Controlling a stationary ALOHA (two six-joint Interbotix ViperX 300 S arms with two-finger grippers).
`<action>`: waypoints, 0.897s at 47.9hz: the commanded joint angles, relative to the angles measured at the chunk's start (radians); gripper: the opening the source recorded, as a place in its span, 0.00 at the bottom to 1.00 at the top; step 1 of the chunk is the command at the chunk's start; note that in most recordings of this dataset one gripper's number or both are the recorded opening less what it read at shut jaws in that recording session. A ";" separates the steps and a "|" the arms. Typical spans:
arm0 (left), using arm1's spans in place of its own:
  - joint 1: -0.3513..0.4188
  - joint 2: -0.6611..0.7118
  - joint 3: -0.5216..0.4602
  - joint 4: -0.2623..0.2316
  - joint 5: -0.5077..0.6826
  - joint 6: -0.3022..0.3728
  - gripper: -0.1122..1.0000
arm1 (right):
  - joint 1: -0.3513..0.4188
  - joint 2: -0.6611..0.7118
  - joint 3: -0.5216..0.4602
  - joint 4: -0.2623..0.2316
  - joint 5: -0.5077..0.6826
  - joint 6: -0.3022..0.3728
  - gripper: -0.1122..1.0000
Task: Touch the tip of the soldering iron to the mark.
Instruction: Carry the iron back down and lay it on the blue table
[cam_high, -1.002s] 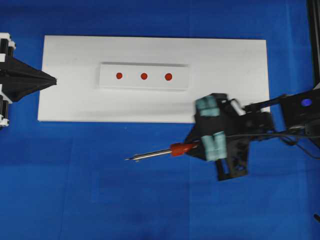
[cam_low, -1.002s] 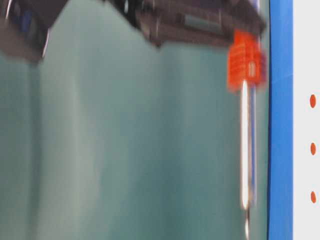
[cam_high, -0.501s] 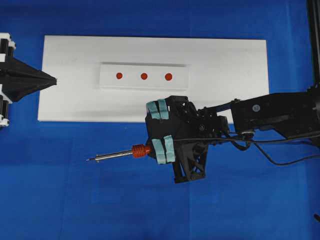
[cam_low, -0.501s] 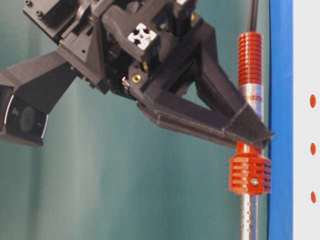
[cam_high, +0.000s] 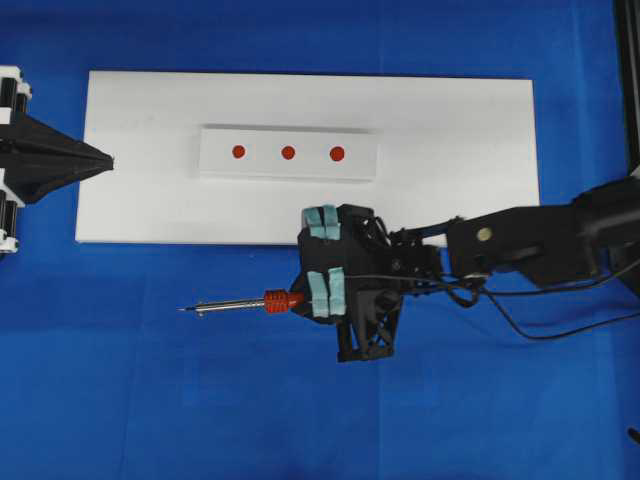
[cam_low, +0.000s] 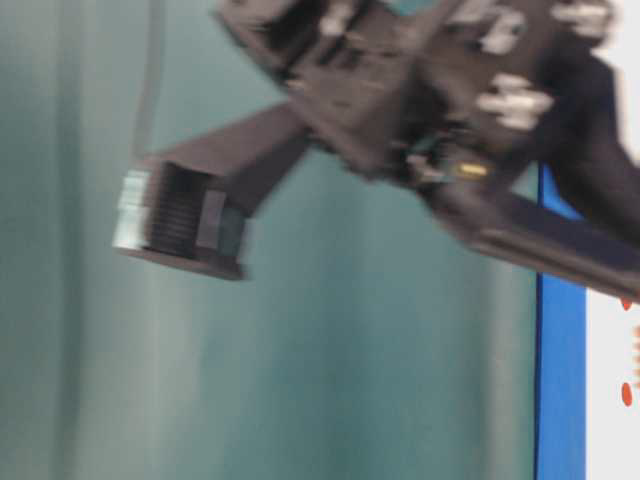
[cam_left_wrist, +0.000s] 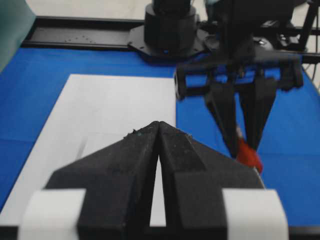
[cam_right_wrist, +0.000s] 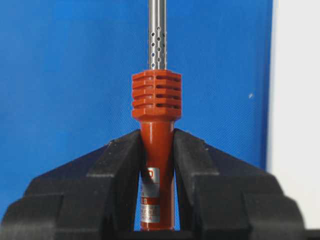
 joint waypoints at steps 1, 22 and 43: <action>0.002 0.003 -0.009 0.000 -0.006 0.000 0.10 | 0.012 0.028 -0.006 0.002 -0.051 0.003 0.16; 0.002 0.008 -0.009 0.002 -0.009 0.000 0.10 | 0.034 0.153 -0.009 0.020 -0.114 0.009 0.16; 0.002 0.008 -0.009 0.000 -0.011 0.000 0.10 | 0.031 0.156 -0.006 0.018 -0.112 0.009 0.16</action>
